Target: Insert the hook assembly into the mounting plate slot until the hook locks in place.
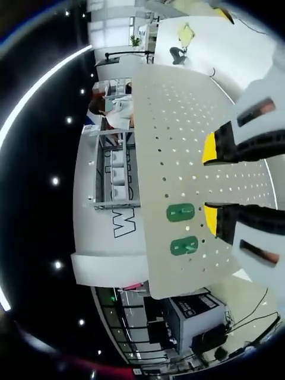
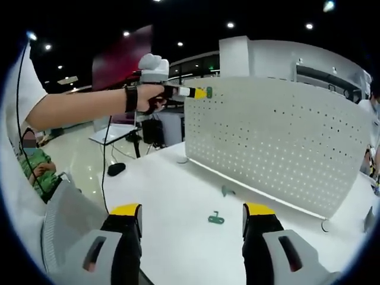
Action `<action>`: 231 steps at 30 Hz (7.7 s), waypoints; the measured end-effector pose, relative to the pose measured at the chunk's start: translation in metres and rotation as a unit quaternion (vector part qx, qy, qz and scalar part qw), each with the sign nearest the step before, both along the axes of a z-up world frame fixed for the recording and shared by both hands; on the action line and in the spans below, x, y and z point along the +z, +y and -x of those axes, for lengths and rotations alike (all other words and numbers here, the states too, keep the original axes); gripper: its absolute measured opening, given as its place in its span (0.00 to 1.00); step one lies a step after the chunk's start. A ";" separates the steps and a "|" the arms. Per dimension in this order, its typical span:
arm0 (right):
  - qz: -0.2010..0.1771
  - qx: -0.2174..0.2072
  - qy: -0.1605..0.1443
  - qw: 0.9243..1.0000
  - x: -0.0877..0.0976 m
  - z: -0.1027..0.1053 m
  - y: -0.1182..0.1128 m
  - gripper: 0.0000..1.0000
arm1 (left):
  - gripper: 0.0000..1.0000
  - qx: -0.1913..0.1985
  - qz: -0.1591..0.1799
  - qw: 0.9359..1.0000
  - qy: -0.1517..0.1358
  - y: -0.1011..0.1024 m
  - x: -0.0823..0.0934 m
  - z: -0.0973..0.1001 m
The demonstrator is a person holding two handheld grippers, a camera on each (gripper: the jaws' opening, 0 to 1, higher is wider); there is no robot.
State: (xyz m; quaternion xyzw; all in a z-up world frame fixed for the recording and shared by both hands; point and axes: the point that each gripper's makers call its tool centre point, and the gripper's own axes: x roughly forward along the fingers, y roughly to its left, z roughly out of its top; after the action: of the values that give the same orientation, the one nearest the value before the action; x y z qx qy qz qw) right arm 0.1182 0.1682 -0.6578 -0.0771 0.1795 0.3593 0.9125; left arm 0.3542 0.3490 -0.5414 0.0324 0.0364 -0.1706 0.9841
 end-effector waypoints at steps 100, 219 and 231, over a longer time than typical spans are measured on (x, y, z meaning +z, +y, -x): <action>0.038 -0.078 0.103 0.991 -0.104 -0.042 0.042 0.53 | 0.63 -0.228 0.029 0.970 0.080 -0.033 -0.123 0.209; 0.096 -0.150 0.165 0.970 -0.196 -0.121 0.021 0.09 | 0.64 -0.233 0.062 0.960 0.145 -0.024 -0.165 0.222; 0.090 -0.151 0.150 0.973 -0.187 -0.122 0.019 0.06 | 0.64 -0.234 0.062 0.959 0.147 -0.026 -0.167 0.224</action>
State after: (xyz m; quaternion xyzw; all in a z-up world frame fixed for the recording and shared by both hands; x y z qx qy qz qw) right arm 0.2398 0.1868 -0.8448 -0.0763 0.3552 0.2072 0.9083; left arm 0.1303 0.3229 -0.7089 -0.0470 0.1616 -0.4013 0.9004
